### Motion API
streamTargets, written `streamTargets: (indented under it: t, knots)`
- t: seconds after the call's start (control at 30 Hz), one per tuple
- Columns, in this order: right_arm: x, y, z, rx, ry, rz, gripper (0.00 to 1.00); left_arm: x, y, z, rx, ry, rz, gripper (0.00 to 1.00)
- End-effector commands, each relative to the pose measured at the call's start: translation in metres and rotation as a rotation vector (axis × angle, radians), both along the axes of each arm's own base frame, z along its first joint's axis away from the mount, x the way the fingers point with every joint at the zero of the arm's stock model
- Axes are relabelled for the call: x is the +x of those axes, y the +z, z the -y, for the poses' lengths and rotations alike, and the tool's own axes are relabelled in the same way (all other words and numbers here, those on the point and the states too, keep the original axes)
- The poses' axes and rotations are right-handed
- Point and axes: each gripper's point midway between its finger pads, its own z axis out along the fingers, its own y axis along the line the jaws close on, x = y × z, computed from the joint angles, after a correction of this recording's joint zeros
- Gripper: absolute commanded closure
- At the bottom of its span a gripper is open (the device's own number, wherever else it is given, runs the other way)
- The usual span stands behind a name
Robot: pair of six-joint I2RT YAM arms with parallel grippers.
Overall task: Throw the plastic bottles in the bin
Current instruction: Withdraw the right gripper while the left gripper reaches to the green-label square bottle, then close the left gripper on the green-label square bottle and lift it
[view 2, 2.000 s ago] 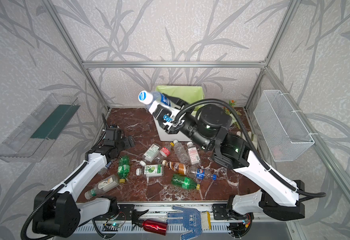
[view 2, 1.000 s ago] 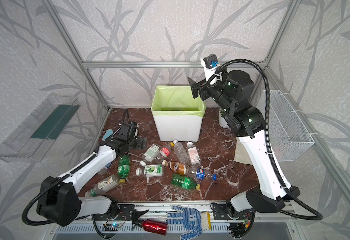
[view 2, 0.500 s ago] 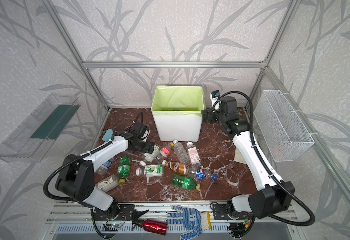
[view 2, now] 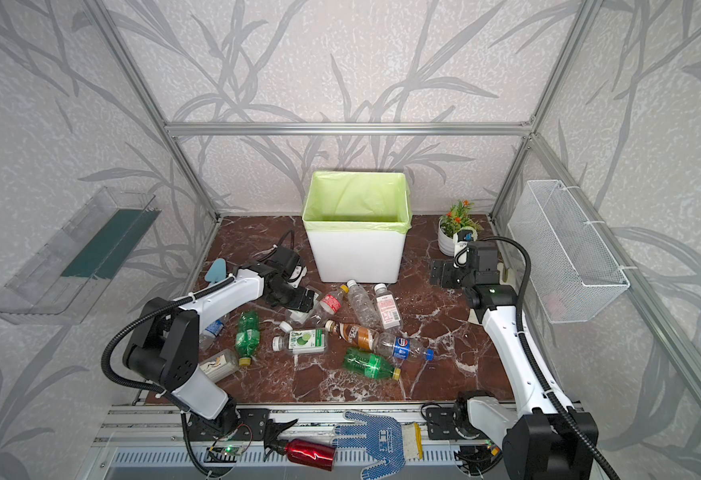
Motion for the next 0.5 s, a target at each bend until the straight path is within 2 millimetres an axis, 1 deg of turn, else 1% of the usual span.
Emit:
streamTargets:
  t: [0.0,0.1,0.2,0.33,0.47]
  knots:
    - [-0.003,0.001,-0.003,0.071,-0.011,0.028,0.01,0.0,-0.004,0.0,0.016,-0.004,-0.018,0.05]
    - [-0.007,-0.017,-0.005,0.106,-0.017,-0.011,0.01,0.002,-0.008,0.0,0.024,0.008,-0.022,0.07]
    - [-0.01,-0.032,-0.008,0.14,-0.022,-0.038,0.01,0.004,-0.011,-0.005,0.05,0.035,-0.023,0.08]
    - [-0.014,-0.041,-0.012,0.174,-0.027,-0.053,0.01,0.006,-0.013,-0.009,0.072,0.051,-0.02,0.1]
    - [-0.016,-0.044,-0.012,0.178,-0.027,-0.058,0.01,0.009,-0.015,-0.015,0.099,0.077,-0.013,0.15]
